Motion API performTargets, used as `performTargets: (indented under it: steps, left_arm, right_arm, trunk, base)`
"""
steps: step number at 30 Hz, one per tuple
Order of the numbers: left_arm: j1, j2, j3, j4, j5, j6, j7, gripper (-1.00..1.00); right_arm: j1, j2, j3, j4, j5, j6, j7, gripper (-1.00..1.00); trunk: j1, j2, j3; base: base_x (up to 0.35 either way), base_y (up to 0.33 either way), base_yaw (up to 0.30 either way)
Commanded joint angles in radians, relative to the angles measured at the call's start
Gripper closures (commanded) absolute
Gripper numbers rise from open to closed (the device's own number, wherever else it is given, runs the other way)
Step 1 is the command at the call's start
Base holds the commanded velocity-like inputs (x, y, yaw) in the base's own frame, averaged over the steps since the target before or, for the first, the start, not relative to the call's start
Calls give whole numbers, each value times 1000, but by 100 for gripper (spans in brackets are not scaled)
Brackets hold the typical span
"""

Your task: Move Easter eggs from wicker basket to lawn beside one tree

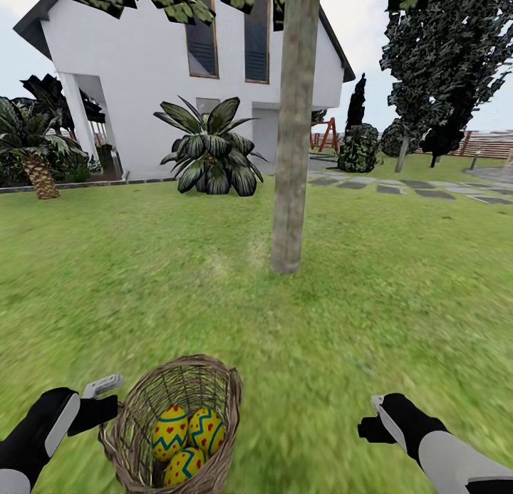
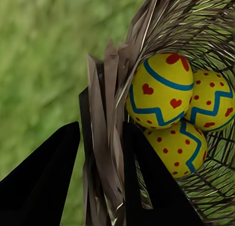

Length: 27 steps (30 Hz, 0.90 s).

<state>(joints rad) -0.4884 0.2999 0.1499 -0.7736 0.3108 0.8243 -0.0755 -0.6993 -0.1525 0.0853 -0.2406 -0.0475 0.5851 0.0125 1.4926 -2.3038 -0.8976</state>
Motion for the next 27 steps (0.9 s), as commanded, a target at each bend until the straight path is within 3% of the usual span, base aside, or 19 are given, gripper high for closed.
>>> performTargets:
  steps: [1,8,9,11,14,15,27]
  left_arm:
    - [1,-12,3,65,-1,-42,-9,100]
    - [0,-16,2,64,-1,-43,-9,100]
    - [0,-16,3,64,0,-54,-9,100]
    - [0,-14,6,108,-1,-139,-8,100]
    - [0,-15,6,144,-1,-159,-7,100]
    - [0,-15,6,145,-1,-160,-7,-100]
    - [1,-15,8,145,2,-162,-9,-100]
  right_arm:
    - [0,-1,9,-2,-4,5,1,-100]
    - [0,-1,9,-2,-4,5,1,-100]
    - [0,-1,9,-2,-4,5,1,-100]
    - [0,-1,8,-2,-4,5,1,-100]
    - [0,-1,8,-2,-4,5,1,-100]
    - [0,-1,9,-2,-4,5,1,-100]
    - [0,-1,9,-2,-4,5,1,-100]
  trunk:
    - [0,0,-1]
    - [8,-14,-8]
    - [8,-14,-8]
    - [8,-14,-8]
    - [8,-14,-8]
    - [8,-14,-8]
    - [8,-14,-10]
  base:
    - [0,0,0]
    - [0,0,0]
    - [0,0,0]
    - [0,0,0]
    - [0,0,0]
    - [0,0,0]
    - [0,0,0]
